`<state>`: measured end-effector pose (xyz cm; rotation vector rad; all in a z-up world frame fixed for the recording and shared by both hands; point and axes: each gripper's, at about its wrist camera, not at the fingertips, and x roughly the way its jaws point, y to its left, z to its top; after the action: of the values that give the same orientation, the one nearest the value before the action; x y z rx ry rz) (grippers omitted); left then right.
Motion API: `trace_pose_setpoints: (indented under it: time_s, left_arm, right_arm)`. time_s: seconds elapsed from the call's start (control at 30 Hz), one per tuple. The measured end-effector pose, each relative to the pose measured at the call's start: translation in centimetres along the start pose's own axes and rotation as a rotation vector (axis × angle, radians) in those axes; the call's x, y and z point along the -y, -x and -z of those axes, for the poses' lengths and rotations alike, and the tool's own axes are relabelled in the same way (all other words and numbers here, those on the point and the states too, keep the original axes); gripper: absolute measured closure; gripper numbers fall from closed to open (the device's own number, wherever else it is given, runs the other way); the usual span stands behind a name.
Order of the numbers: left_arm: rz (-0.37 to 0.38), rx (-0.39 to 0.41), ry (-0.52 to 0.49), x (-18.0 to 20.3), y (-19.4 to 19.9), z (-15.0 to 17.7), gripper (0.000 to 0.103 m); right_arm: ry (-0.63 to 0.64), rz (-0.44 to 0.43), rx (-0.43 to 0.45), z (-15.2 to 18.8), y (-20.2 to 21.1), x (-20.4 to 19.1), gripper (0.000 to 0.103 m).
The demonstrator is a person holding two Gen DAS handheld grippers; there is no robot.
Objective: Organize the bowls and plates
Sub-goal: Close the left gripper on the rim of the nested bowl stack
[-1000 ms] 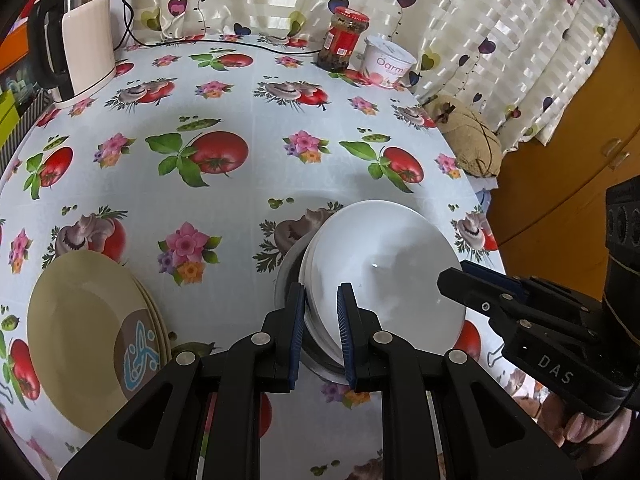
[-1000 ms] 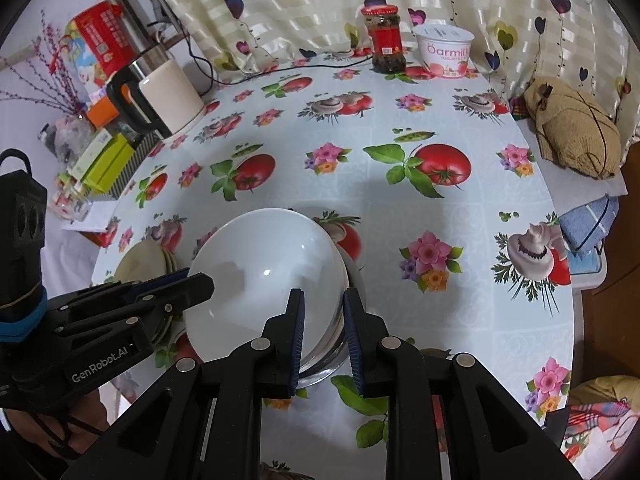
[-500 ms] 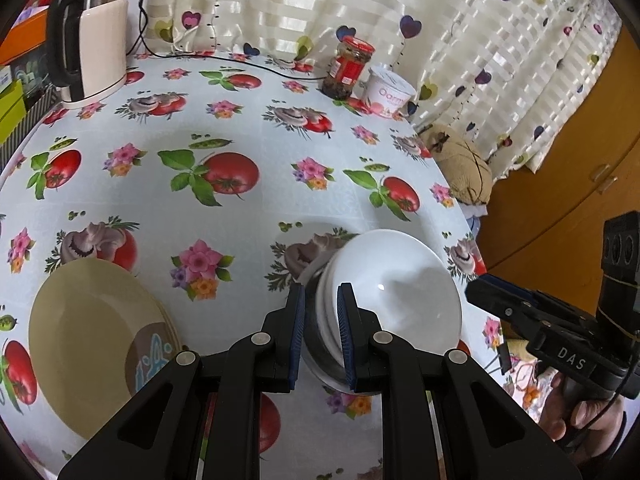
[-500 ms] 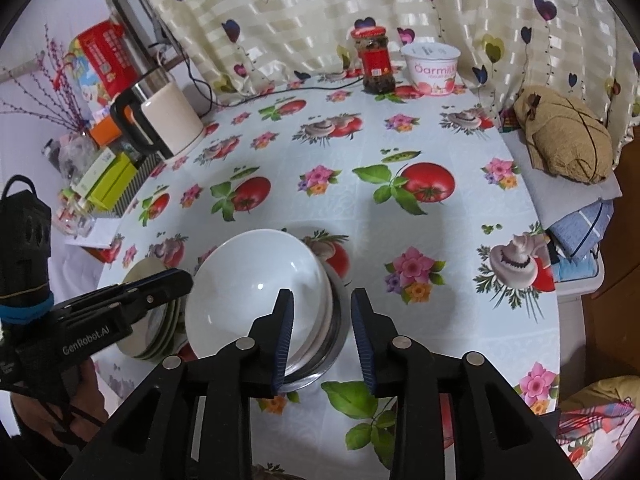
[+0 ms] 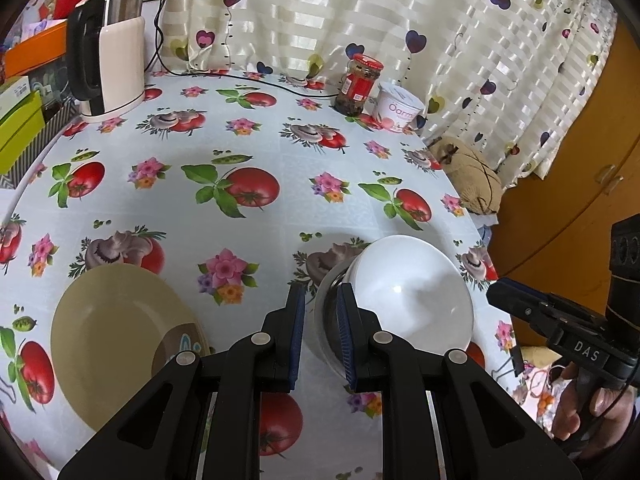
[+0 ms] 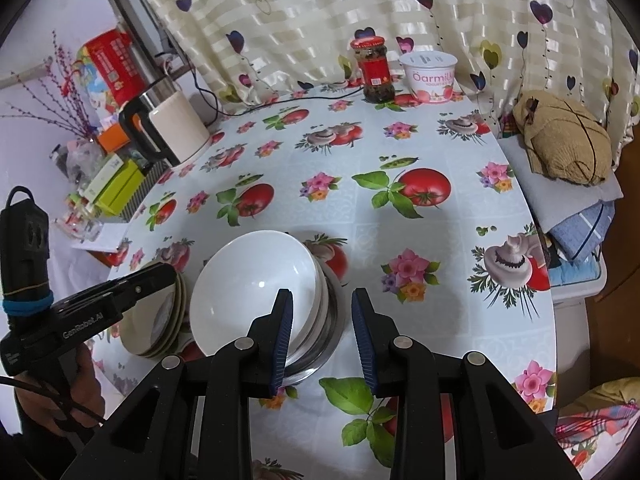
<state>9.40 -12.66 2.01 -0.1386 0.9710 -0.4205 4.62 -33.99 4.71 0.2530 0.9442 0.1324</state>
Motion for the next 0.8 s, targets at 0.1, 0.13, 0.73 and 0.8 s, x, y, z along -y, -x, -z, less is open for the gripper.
trace_pose_setpoints:
  time_s: [0.1,0.13,0.73,0.8]
  left_arm:
    - [-0.007,0.001,0.005,-0.3,0.1,0.2,0.086]
    - [-0.011,0.003,0.005,-0.3,0.1,0.2,0.086]
    - [0.019,-0.032,0.046,-2.9,-2.2,1.8,0.086]
    - [0.038,-0.054,0.062,-3.2,-2.8,2.0,0.086]
  right_arm:
    - [-0.004,-0.006,0.001,0.1,0.1,0.1,0.073]
    - [-0.006,-0.005,0.001,0.1,0.1,0.2,0.073]
    - [-0.106,0.021,0.002,1.3,-0.6,3.6,0.060]
    - [-0.113,0.005,-0.022,1.6,-1.4,3.8,0.060]
